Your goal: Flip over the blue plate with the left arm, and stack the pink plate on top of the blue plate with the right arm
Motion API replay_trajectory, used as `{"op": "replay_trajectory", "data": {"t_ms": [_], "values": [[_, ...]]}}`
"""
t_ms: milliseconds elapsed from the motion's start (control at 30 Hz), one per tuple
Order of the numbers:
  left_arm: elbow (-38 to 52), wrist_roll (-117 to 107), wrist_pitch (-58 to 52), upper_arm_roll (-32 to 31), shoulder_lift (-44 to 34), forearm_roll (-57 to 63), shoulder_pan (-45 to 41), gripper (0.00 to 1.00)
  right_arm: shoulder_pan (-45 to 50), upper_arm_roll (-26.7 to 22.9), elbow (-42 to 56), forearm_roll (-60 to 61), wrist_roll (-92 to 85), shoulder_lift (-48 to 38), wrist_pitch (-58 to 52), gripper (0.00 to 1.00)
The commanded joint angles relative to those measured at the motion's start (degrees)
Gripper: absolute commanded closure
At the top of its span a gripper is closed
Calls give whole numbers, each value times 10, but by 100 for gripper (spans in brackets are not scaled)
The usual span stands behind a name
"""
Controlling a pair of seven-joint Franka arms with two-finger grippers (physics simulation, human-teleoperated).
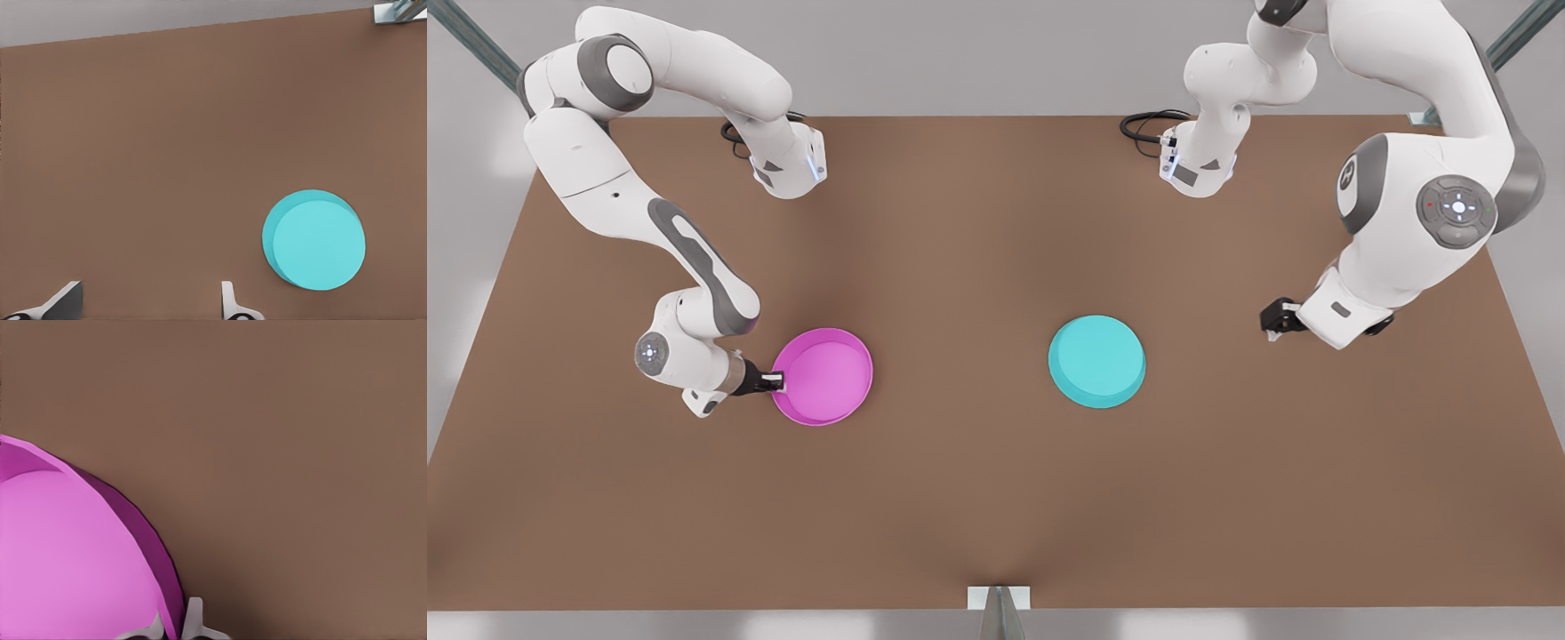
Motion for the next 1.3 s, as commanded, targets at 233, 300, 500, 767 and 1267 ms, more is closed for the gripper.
{"op": "replay_trajectory", "data": {"t_ms": [233,300,500,767,1267], "values": [[1,0,0,0,4,1,-1,0,0,0,0,-9,34,-2,-3,79],[1,0,0,0,4,1,-1,0,-1,1,1,-9,43,-4,-5,79],[1,0,1,0,7,4,-1,0,-24,29,-3,-3,51,-14,-26,79],[6,0,8,0,15,8,-1,0,-87,88,-10,-3,52,-20,-58,79],[6,0,10,0,16,9,-1,0,2,108,8,119,65,-72,-75,79]]}}
